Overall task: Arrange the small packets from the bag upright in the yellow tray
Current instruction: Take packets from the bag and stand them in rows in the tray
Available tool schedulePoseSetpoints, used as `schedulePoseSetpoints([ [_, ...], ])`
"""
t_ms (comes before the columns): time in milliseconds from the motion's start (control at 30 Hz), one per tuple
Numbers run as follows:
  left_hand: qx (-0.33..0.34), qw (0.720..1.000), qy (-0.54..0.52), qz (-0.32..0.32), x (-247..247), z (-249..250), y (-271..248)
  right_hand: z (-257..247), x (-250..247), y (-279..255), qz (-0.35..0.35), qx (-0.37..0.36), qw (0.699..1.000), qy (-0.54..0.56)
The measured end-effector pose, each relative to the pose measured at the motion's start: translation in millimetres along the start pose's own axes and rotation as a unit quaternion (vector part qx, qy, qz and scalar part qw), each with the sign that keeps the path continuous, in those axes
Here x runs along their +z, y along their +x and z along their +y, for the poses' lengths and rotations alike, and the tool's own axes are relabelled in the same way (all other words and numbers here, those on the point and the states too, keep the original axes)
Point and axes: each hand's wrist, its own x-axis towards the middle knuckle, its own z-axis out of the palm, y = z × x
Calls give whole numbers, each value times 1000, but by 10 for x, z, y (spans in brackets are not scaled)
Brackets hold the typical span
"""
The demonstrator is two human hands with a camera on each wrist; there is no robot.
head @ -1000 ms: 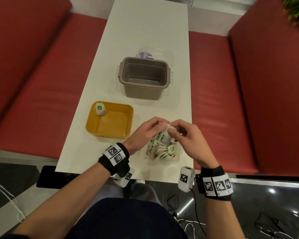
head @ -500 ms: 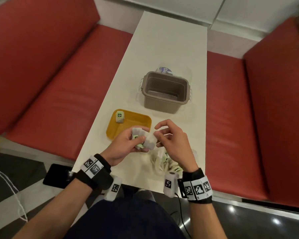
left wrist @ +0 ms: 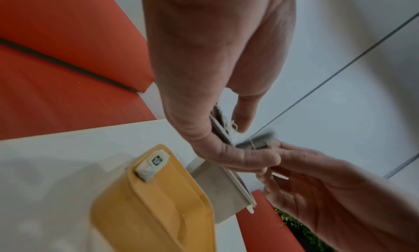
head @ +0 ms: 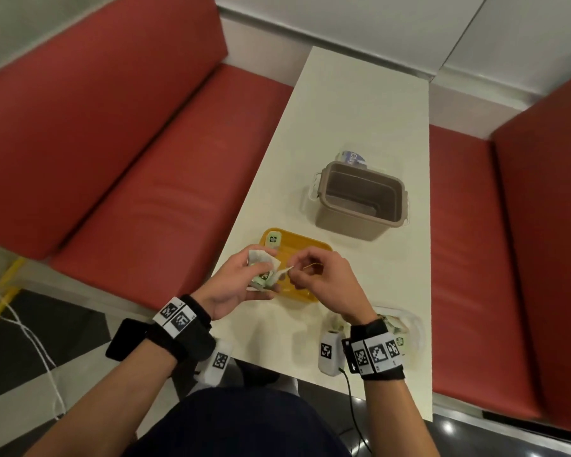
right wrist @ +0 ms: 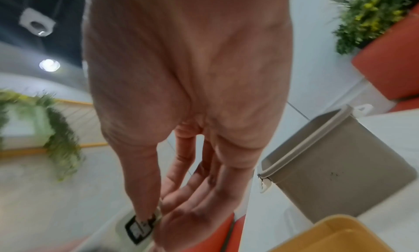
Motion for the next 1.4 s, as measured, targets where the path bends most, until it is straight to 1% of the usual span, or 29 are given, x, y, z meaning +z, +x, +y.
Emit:
schedulePoseSetpoints([
  [100,-11,1000,2,-28,-140,41,-35,11,88,101,22,-36,990,-132],
  [167,-19,998,22,-51,-218,51,-49,-23,122,169,3,-41,986,-161],
  [233,-6,997,43,-65,-277,40,-46,-78,151,239,-14,-44,982,-184],
  [333,22,996,64,-61,-338,11,-12,-186,184,345,2,-54,977,-209],
  [433,31,997,46,-54,-351,-11,46,-238,234,423,51,-65,981,-175],
  [500,36,998,30,-48,-354,-33,106,-208,275,452,83,-54,986,-135],
  [633,37,999,9,-21,-406,-84,257,26,361,519,126,-30,985,-113],
  [700,37,999,10,16,-465,-119,336,186,377,610,159,-5,981,-106],
  [767,36,997,14,72,-548,-164,423,337,384,735,188,29,974,-120],
  [833,33,992,32,120,-647,-223,520,472,417,886,188,60,970,-143],
  [867,29,990,44,131,-691,-247,562,522,450,971,179,75,969,-152],
  [1000,6,985,102,142,-791,-336,677,688,684,1319,121,120,968,-184],
  [1067,-1,981,134,143,-798,-388,727,756,791,1452,106,137,966,-194],
  [1133,-5,977,164,139,-799,-436,772,808,859,1521,107,154,963,-193],
  [1200,-2,973,191,133,-796,-456,804,855,892,1536,133,165,960,-183],
  [1300,8,968,215,127,-778,-439,811,917,927,1481,195,153,956,-157],
  [1367,7,967,220,126,-769,-429,821,975,938,1418,242,148,947,-149],
  [1400,7,967,222,125,-762,-422,822,996,939,1387,255,155,943,-148],
])
